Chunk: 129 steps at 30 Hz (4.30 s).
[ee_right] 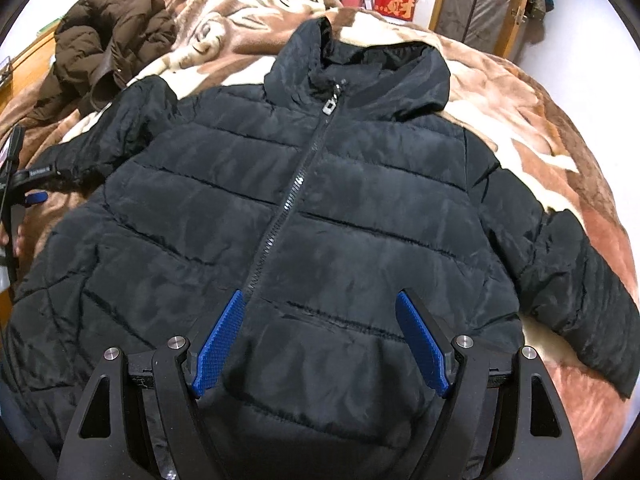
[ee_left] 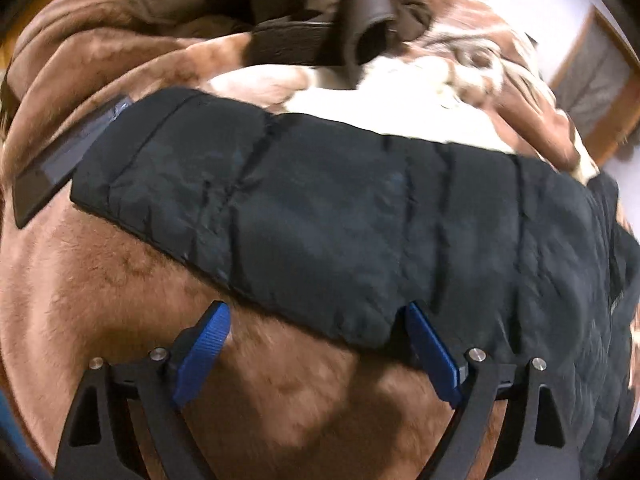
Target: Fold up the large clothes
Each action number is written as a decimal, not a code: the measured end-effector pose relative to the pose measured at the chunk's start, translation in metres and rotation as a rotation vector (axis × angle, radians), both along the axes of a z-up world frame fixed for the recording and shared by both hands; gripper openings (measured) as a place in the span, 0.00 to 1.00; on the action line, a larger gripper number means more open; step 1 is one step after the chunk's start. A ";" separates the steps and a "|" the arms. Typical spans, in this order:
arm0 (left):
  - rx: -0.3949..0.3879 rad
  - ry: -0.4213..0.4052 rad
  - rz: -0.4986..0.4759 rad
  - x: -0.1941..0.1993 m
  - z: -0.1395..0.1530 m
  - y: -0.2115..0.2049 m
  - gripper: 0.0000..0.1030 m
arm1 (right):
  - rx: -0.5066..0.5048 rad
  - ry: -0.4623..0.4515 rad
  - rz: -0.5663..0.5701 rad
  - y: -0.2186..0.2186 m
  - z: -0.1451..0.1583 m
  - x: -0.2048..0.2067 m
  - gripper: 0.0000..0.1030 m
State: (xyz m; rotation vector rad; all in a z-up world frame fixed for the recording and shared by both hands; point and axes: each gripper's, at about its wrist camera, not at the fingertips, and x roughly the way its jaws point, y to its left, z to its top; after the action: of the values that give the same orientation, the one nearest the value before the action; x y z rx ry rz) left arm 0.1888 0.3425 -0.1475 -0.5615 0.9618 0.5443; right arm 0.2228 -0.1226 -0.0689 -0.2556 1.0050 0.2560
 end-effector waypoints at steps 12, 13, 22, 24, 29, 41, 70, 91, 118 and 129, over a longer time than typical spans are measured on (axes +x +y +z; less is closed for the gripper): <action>0.090 -0.060 -0.056 0.014 0.033 -0.004 0.18 | 0.000 0.006 -0.034 -0.014 -0.007 -0.005 0.76; 0.093 -0.076 -0.066 0.013 0.043 -0.008 0.17 | 0.002 0.003 -0.038 -0.016 -0.006 -0.008 0.76; 0.154 -0.310 -0.265 0.014 0.170 -0.083 0.16 | 0.028 -0.038 -0.103 -0.053 0.016 -0.030 0.76; 0.155 -0.355 -0.333 0.019 0.193 -0.110 0.16 | 0.037 -0.046 -0.124 -0.064 0.020 -0.034 0.76; 0.137 -0.408 -0.521 0.042 0.218 -0.188 0.16 | 0.061 -0.067 -0.176 -0.092 0.026 -0.044 0.76; -0.022 -0.197 -0.836 0.128 0.120 -0.359 0.48 | 0.107 -0.034 -0.314 -0.163 0.006 -0.051 0.76; 0.109 -0.089 -0.599 0.184 0.040 -0.226 0.67 | 0.179 -0.012 -0.203 -0.097 -0.020 0.114 0.47; 0.072 -0.074 -0.594 0.120 0.025 -0.215 0.64 | 0.215 0.066 -0.204 -0.107 -0.052 0.092 0.48; 0.055 -0.163 -0.756 -0.058 0.117 -0.321 0.64 | 0.199 -0.086 -0.336 -0.161 0.037 -0.099 0.48; 0.079 -0.159 -0.803 -0.062 0.126 -0.352 0.64 | 0.239 -0.096 -0.442 -0.208 0.042 -0.117 0.50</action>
State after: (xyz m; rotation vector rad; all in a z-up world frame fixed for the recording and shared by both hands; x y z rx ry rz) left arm 0.1265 -0.0095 -0.0212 -0.1115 0.9198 -0.1811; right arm 0.1059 -0.3301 -0.0269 0.1718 0.9008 -0.0403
